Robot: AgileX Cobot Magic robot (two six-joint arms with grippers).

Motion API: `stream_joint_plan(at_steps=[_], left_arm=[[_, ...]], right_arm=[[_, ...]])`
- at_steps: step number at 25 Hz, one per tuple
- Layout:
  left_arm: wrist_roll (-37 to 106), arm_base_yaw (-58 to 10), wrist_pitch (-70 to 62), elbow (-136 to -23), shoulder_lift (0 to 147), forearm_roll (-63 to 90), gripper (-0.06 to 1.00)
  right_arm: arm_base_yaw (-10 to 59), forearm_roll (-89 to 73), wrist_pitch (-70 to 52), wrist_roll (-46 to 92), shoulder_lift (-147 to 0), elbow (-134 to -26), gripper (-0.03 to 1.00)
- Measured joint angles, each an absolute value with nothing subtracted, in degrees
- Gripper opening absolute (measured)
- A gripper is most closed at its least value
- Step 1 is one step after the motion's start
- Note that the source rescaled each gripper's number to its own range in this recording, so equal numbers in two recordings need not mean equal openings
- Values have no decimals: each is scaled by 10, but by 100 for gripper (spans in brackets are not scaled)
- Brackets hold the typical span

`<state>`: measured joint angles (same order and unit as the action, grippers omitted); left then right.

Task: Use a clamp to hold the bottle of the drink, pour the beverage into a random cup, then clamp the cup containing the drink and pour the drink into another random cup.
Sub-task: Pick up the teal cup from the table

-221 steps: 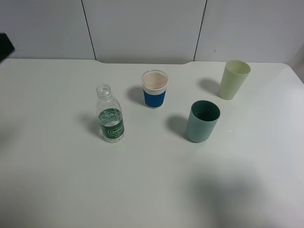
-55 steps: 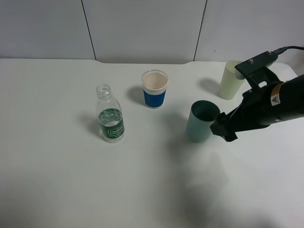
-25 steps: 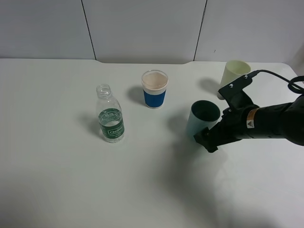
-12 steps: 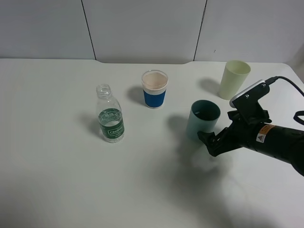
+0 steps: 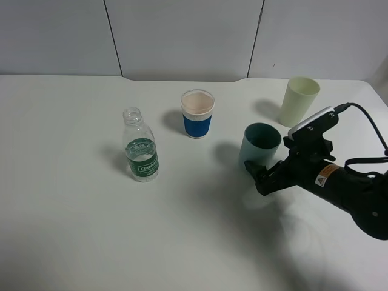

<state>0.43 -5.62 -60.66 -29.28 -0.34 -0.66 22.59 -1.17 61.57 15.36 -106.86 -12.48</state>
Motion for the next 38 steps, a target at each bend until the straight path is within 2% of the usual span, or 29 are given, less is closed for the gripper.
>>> stream_joint_plan(at_steps=[4,11,14,27,28,30,31,32,38], left_arm=[[4,-56,-607,-293,-3,-7,100],[4,-56,-607,-293,-3,-7,100],[4,-56,-607,-293,-3,-7,100],[4,-56,-607,-293,-3,-7,100],[4,-56,-607,-293,-3,-7,100],[4,-56,-607,-293,-3,-7,100],[4,-56,-607,-293,-3,-7,100],[4,-56,-607,-293,-3,-7,100],[4,-56,-607,-293,-3,-7,100]], right_arm=[[226,0,687,154,-1118,-125,87],[226,4,688,158,-1159,-130,87],[226,9,689,160,-1159,-146,82],[226,53,689,160,-1160,-178,79],[226,56,689,160,-1160,-178,74],[226,57,689,160,-1160,-178,53],[226,56,690,160,-1160,-178,20],[226,60,690,156,-1160,-178,0],[226,60,689,122,-1160,-177,0]])
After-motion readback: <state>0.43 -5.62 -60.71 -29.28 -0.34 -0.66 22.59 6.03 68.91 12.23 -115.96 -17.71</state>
